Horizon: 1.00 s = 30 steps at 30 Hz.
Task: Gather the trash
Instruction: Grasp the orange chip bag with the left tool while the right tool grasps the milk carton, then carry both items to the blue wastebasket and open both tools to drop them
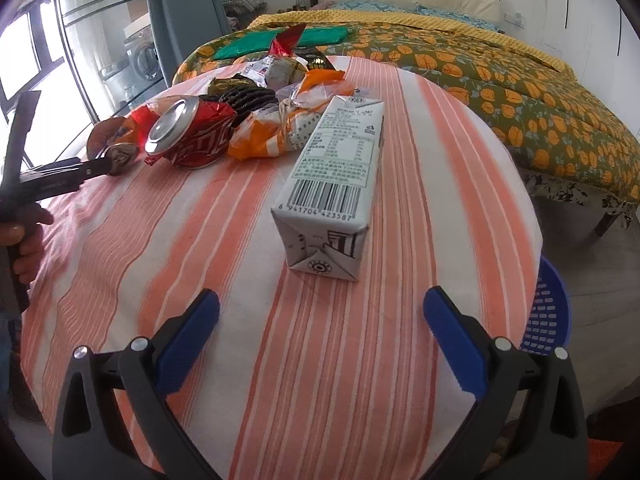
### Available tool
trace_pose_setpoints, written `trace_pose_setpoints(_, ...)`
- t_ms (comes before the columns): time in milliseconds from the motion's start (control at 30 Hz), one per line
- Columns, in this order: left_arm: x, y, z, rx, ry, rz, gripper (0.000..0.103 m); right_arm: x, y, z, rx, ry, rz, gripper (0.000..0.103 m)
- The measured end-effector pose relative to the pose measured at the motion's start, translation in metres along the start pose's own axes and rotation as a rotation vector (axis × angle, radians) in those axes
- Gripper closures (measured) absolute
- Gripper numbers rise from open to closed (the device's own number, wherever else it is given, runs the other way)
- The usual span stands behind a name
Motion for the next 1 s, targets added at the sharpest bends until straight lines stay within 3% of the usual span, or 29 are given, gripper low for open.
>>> trace_pose_setpoints(167, 0.002, -0.019, -0.005, -0.021, -0.007, -0.137, 0.004, 0.021, -0.012, 0.029, 0.01, -0.053, 0.029, 0.005)
trace_pose_setpoints(300, 0.005, -0.024, -0.005, -0.063, -0.014, -0.153, 0.005, 0.036, -0.022, 0.036, 0.022, -0.047, 0.005, 0.005)
trace_pose_setpoints(367, 0.007, -0.025, -0.007, -0.084, -0.008, -0.143, 0.025, 0.045, -0.025, 0.032, 0.034, -0.027, -0.01, 0.005)
trace_pose_setpoints(567, 0.003, -0.028, 0.0, -0.057, -0.031, -0.141, 0.032, 0.077, -0.029, -0.003, 0.086, 0.075, -0.086, 0.005)
trace_pose_setpoints(633, -0.004, -0.026, 0.008, -0.051, -0.034, -0.105, 0.034, 0.084, -0.026, -0.019, 0.079, 0.12, -0.063, 0.015)
trace_pose_setpoints(667, -0.008, -0.024, 0.013, -0.054, -0.035, -0.087, 0.035, 0.084, -0.025, -0.025, 0.064, 0.138, -0.044, 0.043)
trace_pose_setpoints(700, -0.012, -0.023, 0.019, -0.056, -0.04, -0.071, 0.035, 0.084, -0.027, -0.03, 0.063, 0.16, -0.043, 0.058)
trace_pose_setpoints(800, -0.027, -0.026, 0.041, -0.083, -0.052, -0.033, 0.046, 0.08, -0.038, -0.022, 0.1, 0.152, -0.071, 0.064)
trace_pose_setpoints(1000, -0.041, -0.054, 0.064, -0.153, -0.06, 0.03, 0.046, 0.068, -0.053, 0.003, 0.21, 0.103, -0.113, 0.065)
Point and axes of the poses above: each gripper's, at about its wrist camera, not at the fingertips, and z roughly against the way its jaws point, y to its left, x to its top, the point moved 6 cm from there along -z, roughly the way its jaws point, and after that the axes turned 4 degrees about z, right-handed, at the moved point
